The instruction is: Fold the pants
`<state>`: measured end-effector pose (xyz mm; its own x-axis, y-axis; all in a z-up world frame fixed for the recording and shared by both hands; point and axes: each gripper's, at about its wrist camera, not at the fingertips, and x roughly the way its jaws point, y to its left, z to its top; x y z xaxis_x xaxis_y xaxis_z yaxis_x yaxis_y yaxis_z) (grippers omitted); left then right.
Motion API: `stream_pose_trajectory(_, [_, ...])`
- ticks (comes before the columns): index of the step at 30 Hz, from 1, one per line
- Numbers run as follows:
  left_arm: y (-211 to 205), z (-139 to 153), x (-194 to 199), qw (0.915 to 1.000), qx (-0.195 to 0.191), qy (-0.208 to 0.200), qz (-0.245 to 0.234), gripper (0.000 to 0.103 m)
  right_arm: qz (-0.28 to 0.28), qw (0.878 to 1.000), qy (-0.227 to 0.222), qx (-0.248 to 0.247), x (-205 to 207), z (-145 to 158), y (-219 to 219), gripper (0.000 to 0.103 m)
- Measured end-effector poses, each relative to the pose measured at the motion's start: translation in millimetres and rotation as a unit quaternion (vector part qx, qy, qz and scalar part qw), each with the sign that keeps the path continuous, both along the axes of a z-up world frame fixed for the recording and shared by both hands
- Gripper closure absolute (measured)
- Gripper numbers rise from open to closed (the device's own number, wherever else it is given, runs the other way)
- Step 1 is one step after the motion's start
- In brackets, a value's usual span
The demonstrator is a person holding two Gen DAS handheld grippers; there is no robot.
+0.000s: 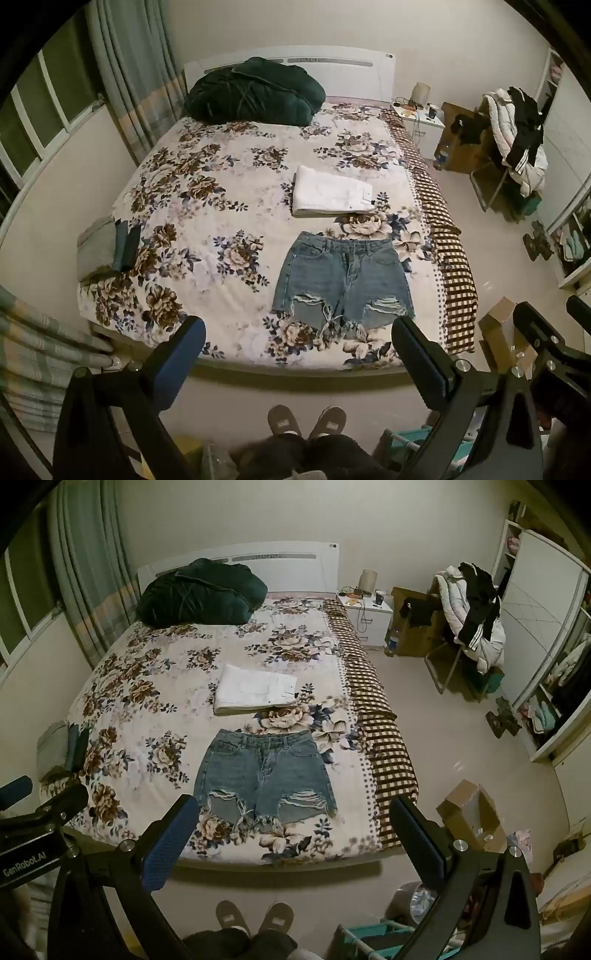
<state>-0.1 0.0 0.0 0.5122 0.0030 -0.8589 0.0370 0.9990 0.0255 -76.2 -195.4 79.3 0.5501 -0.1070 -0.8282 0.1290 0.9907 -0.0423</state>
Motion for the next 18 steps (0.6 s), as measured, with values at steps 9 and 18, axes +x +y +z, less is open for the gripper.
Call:
stream_pose_trajectory(9, [0, 0, 0, 1.0000, -0.005, 0.005, 0.001, 0.000, 0.006, 1.000, 0.008, 0.004, 1, -1, 4, 0.000])
stream_pose_trajectory(18, [0, 0, 0, 1.0000, -0.005, 0.002, -0.001, 0.000, 0.006, 1.000, 0.008, 0.003, -3, -3, 14, 0.000])
